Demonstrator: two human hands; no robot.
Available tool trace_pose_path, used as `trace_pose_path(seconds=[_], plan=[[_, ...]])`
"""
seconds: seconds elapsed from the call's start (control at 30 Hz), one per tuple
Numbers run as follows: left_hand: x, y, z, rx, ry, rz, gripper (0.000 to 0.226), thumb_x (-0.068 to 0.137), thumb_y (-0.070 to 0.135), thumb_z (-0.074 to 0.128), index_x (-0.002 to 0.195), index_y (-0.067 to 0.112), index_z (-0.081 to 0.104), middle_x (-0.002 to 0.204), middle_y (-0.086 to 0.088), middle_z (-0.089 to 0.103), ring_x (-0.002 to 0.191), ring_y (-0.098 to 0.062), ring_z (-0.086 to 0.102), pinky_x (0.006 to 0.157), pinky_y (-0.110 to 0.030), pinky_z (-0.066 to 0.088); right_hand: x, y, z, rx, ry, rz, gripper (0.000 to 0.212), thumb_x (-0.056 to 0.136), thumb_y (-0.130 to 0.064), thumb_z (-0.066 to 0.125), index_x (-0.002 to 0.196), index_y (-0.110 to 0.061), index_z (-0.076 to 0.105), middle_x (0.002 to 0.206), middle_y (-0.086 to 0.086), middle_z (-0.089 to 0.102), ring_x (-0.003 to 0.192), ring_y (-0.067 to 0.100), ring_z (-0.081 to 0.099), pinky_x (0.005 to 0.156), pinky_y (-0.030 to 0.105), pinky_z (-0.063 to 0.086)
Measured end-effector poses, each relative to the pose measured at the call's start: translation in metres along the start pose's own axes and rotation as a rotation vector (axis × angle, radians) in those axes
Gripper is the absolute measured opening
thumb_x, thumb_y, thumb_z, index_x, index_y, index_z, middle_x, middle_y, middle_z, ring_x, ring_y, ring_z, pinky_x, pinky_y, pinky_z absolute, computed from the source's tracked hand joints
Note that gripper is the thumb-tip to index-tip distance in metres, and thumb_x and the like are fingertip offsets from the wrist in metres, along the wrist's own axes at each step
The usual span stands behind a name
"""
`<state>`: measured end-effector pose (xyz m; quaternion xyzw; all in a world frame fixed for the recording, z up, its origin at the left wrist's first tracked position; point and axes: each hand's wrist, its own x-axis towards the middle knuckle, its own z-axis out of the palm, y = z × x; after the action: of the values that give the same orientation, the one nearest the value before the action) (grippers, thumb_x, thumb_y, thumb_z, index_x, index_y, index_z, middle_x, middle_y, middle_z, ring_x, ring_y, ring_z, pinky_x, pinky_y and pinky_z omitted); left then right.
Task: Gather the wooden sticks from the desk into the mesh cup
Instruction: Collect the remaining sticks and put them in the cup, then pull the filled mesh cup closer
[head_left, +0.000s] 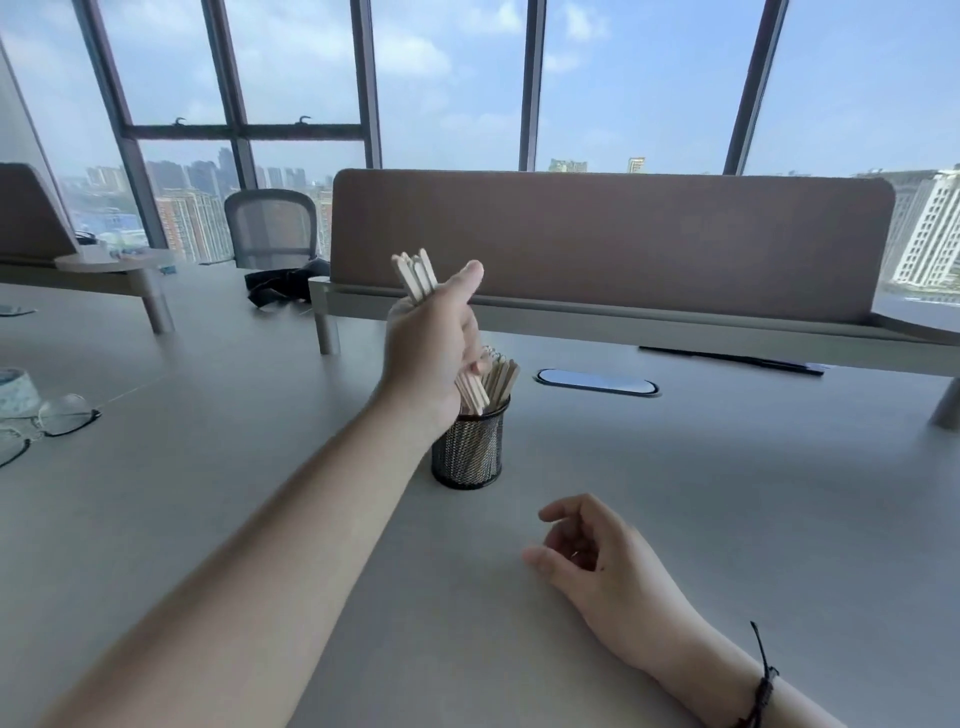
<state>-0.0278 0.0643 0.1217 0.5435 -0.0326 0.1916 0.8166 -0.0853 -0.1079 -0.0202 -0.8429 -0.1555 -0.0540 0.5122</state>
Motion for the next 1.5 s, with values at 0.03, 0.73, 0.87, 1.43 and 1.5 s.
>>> trace_pose_path(seconds=[0.03,0.73,0.87,1.43,1.5], plan=[[0.011,0.007,0.002,0.003,0.019,0.018,0.06,0.094,0.026,0.066,0.051,0.024,0.025,0.044,0.002,0.02,0.042,-0.017,0.018,0.044,-0.023,0.027,0.0,0.0,-0.001,0.012,-0.015,0.002,0.027,0.081,-0.03,0.079,0.101,-0.031,0.061,0.083,-0.008,0.068,0.067,0.006,0.058,0.069,0.021,0.048],[0.053,-0.067,-0.028,1.087,-0.047,0.506,0.024,0.096,0.034,0.058,0.116,0.026,0.07,0.123,0.01,0.068,0.115,-0.013,0.06,0.098,-0.033,0.047,0.0,0.003,-0.007,0.079,-0.091,-0.009,0.032,0.081,-0.032,0.076,0.107,-0.035,0.058,0.087,-0.006,0.069,0.068,0.01,0.06,0.07,0.026,0.051],[0.051,-0.08,-0.036,1.167,-0.129,0.401,0.034,0.102,0.042,0.041,0.106,0.03,0.072,0.121,0.021,0.068,0.115,-0.013,0.06,0.097,-0.041,0.05,0.0,0.004,-0.006,0.077,-0.098,-0.01,0.034,0.079,-0.039,0.074,0.108,-0.035,0.057,0.088,-0.007,0.069,0.068,0.008,0.059,0.07,0.025,0.05],[0.003,-0.109,-0.075,0.75,-0.151,0.021,0.115,0.075,0.058,0.077,0.158,0.034,0.001,0.155,0.007,0.039,0.142,-0.009,0.039,0.113,-0.03,0.03,0.001,0.006,-0.007,0.11,-0.087,-0.019,0.031,0.082,-0.026,0.076,0.107,-0.03,0.059,0.084,-0.004,0.07,0.068,0.008,0.058,0.068,0.021,0.048],[0.002,-0.112,-0.08,0.724,-0.19,-0.118,0.127,0.061,0.06,0.084,0.158,0.039,0.004,0.139,0.007,0.056,0.126,-0.007,0.056,0.11,-0.034,0.041,0.003,0.009,-0.006,0.127,-0.069,-0.007,0.033,0.08,-0.026,0.078,0.108,-0.029,0.06,0.087,-0.002,0.07,0.073,0.009,0.062,0.07,0.02,0.049]])
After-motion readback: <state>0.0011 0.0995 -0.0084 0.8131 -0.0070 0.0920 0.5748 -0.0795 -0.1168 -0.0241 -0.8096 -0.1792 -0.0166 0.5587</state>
